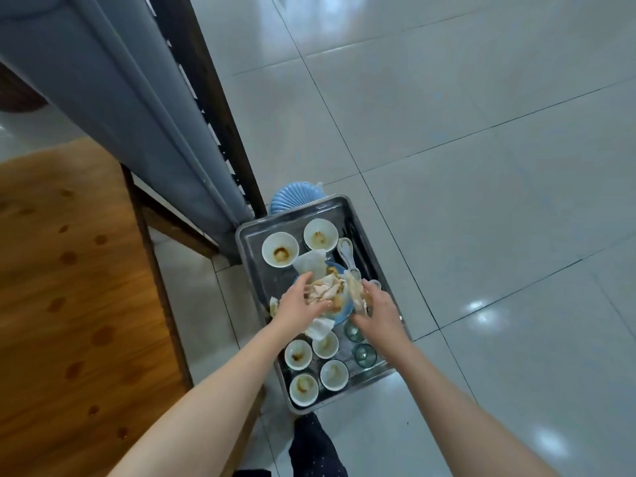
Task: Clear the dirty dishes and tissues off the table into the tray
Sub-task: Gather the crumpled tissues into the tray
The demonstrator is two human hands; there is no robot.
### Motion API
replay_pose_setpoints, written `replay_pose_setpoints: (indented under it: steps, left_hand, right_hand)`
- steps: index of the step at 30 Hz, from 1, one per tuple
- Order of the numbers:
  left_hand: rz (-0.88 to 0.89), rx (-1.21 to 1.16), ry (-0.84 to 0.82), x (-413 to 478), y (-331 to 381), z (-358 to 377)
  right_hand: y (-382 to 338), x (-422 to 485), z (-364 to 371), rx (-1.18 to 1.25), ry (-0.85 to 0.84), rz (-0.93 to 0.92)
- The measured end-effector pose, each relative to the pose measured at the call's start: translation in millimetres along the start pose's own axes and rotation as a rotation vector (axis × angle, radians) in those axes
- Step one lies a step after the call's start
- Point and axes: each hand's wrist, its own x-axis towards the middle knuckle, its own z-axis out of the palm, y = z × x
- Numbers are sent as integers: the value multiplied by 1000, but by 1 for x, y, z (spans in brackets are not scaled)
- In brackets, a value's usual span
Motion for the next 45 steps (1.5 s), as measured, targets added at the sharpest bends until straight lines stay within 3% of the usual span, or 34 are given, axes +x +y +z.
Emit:
replay_pose_setpoints:
  steps: [10,20,28,35,45]
  left_hand:
    - [-65,-99,-38,-8,-34,-32]
    - [43,-58,112,-77,-55,-113]
    - [130,-78,228,-169,-101,-204]
    - [131,-97,301,-237,-164,-271]
    - [-10,-171,541,-311,-248,-330]
  right_hand:
    - [-7,-17,9,-95,-55,-7]
    - [-94,-72,46,-146,67,-138]
    - [-172,-147,118,-214,180,-294]
    - [-224,-202,182,-243,167,-387]
    - [-281,-235,251,-311,61,-608]
